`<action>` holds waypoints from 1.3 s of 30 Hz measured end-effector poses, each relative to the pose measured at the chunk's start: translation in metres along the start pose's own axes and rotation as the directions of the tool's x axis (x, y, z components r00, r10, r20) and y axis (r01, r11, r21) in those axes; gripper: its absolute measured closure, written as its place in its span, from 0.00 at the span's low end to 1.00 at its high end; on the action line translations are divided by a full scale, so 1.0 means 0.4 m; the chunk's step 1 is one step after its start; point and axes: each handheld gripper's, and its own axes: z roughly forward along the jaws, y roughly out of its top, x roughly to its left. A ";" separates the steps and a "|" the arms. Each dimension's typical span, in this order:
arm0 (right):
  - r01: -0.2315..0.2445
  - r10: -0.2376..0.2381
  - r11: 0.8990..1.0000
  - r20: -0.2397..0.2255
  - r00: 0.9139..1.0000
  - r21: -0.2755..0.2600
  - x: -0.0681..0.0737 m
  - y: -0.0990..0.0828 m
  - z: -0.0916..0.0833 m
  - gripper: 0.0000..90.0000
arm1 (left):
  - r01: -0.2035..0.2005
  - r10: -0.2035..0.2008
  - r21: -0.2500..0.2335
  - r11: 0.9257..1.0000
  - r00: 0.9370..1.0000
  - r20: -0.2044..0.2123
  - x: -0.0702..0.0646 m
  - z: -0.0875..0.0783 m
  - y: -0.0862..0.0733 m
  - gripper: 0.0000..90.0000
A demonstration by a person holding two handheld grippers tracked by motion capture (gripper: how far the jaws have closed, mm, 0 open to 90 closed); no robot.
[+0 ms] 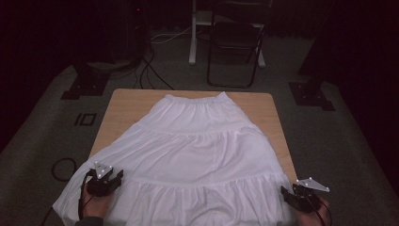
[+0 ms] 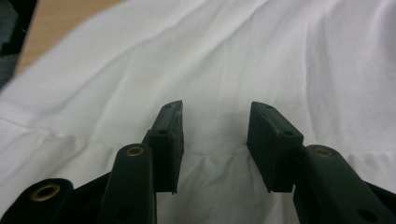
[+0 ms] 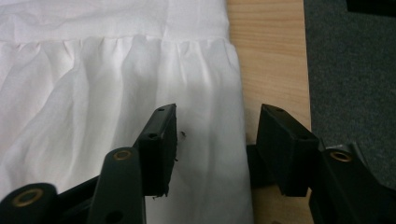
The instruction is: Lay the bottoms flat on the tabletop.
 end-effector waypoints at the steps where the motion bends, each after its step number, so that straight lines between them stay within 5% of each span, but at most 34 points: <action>1: 0.003 -0.003 1.000 0.011 1.000 0.008 0.003 0.001 -0.001 0.52 | 0.008 -0.008 -0.003 1.000 1.000 0.006 0.002 0.000 -0.001 0.62; 5: 0.076 -0.078 0.997 0.047 0.996 0.030 0.023 0.002 -0.001 0.57 | 0.032 -0.031 -0.019 0.999 0.999 0.034 0.013 0.004 -0.007 0.60; 7: 0.093 -0.094 0.995 0.049 0.994 0.032 0.027 0.003 -0.001 0.68 | 0.044 -0.044 -0.018 0.999 0.998 0.043 0.016 0.005 -0.007 0.59; 11: 0.083 -0.081 0.996 -0.038 0.996 0.035 0.022 0.005 0.000 0.89 | 0.038 -0.038 -0.017 0.999 0.999 0.040 0.015 0.005 -0.006 0.59; 13: 0.091 -0.091 0.995 -0.019 0.996 0.036 0.021 0.007 0.002 0.98 | 0.037 -0.037 -0.017 0.999 0.999 0.039 0.015 0.005 -0.006 0.59; 25: 0.048 -0.042 0.998 0.134 0.990 -0.042 -0.089 0.067 -0.004 0.99 | 0.026 -0.025 -0.017 1.000 0.998 0.051 0.012 0.005 -0.006 0.57; 32: 0.063 -0.046 0.995 0.220 0.974 -0.071 -0.112 0.107 -0.010 0.99 | -0.001 0.002 -0.015 1.000 0.997 0.078 -0.007 0.002 -0.007 0.57; 36: 0.045 -0.031 0.997 0.223 0.974 -0.060 -0.116 0.106 -0.003 0.99 | -0.002 0.004 -0.016 1.000 0.997 0.079 -0.013 0.000 -0.008 0.57; 39: 0.007 0.001 0.999 0.184 0.983 -0.041 -0.111 0.096 0.012 0.75 | 0.001 0.000 -0.018 1.000 0.997 0.075 -0.014 0.000 -0.009 0.56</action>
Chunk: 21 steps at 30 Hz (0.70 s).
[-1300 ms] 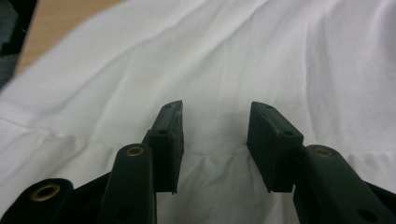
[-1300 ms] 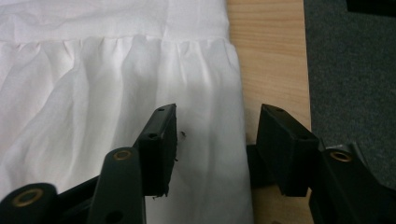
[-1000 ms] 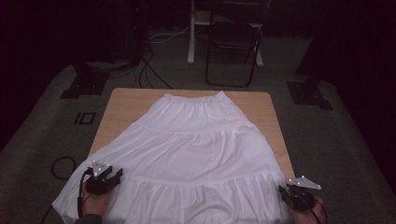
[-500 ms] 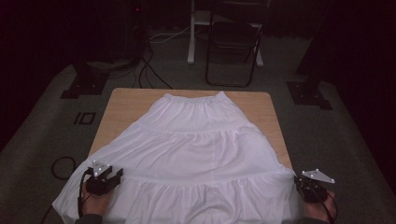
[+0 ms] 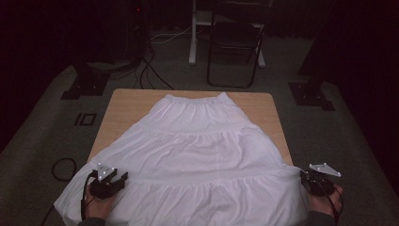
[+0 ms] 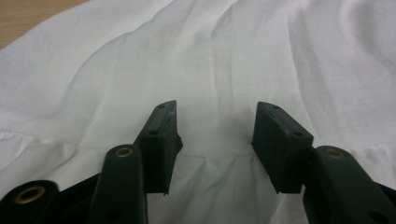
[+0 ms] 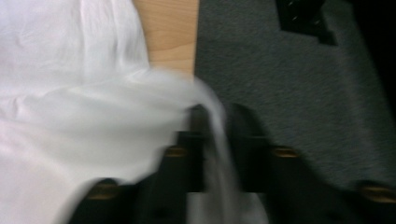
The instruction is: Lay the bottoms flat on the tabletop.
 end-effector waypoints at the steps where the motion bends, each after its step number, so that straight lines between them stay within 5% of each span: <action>1: -0.021 0.021 1.000 -0.014 1.000 -0.014 0.003 -0.003 -0.004 0.69 | 0.001 -0.001 -0.003 1.000 1.000 -0.004 0.000 0.000 0.000 0.55; 4: -0.102 0.094 0.991 -0.099 0.991 -0.086 0.017 -0.010 -0.026 0.57 | 0.008 -0.008 -0.008 1.000 1.000 -0.005 0.001 -0.001 0.000 0.53; 6: -0.114 0.097 0.986 -0.139 0.986 -0.119 0.038 -0.017 -0.040 0.53 | 0.014 -0.014 -0.014 1.000 1.000 -0.003 0.001 -0.002 -0.001 0.53; 11: -0.095 0.064 0.984 -0.198 0.978 -0.151 0.109 -0.037 -0.054 0.49 | 0.027 -0.027 -0.032 0.999 1.000 -0.008 0.004 -0.007 -0.001 0.53; 21: -0.023 -0.012 0.986 -0.209 0.978 -0.163 0.185 -0.069 -0.050 0.48 | 0.038 -0.039 -0.044 0.998 0.999 -0.015 0.009 -0.009 -0.002 0.53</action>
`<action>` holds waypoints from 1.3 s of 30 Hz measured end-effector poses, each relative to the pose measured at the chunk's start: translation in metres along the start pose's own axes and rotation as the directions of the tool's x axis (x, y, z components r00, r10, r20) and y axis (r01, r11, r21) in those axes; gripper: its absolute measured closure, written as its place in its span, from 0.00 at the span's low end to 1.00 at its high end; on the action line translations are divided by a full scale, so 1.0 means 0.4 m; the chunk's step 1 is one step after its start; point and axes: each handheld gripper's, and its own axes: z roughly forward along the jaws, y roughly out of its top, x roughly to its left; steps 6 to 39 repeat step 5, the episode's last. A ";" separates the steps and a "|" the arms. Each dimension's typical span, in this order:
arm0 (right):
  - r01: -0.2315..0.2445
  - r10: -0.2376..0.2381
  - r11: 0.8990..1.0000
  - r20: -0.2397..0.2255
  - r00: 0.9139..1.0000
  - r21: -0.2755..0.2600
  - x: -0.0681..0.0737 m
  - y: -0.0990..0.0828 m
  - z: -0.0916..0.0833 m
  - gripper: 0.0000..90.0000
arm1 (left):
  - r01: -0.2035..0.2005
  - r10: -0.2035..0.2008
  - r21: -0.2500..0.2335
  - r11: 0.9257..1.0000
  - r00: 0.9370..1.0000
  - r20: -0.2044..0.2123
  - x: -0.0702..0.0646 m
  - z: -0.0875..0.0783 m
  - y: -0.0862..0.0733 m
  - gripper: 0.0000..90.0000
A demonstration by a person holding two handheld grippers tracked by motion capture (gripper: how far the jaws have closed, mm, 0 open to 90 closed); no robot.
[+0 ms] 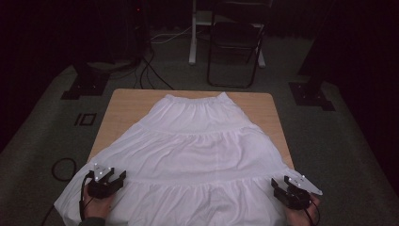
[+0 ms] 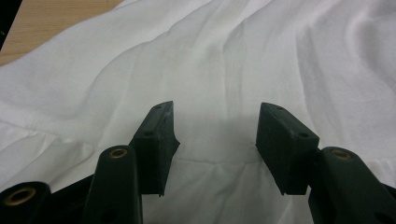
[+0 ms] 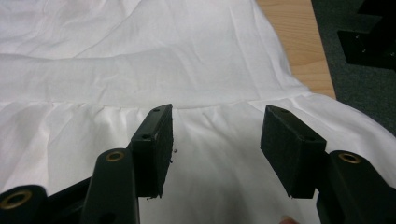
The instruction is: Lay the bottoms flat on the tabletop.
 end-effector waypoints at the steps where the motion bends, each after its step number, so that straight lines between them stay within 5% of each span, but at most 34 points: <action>1: 0.000 0.000 1.000 -0.001 1.000 0.001 0.000 -0.001 0.001 0.48 | -0.001 0.001 0.003 1.000 1.000 0.000 0.000 0.000 0.000 0.53; 39: -0.004 0.004 1.000 0.000 1.000 0.008 -0.002 -0.004 0.005 0.48 | 0.000 0.000 0.002 1.000 1.000 -0.002 0.000 0.001 0.001 0.52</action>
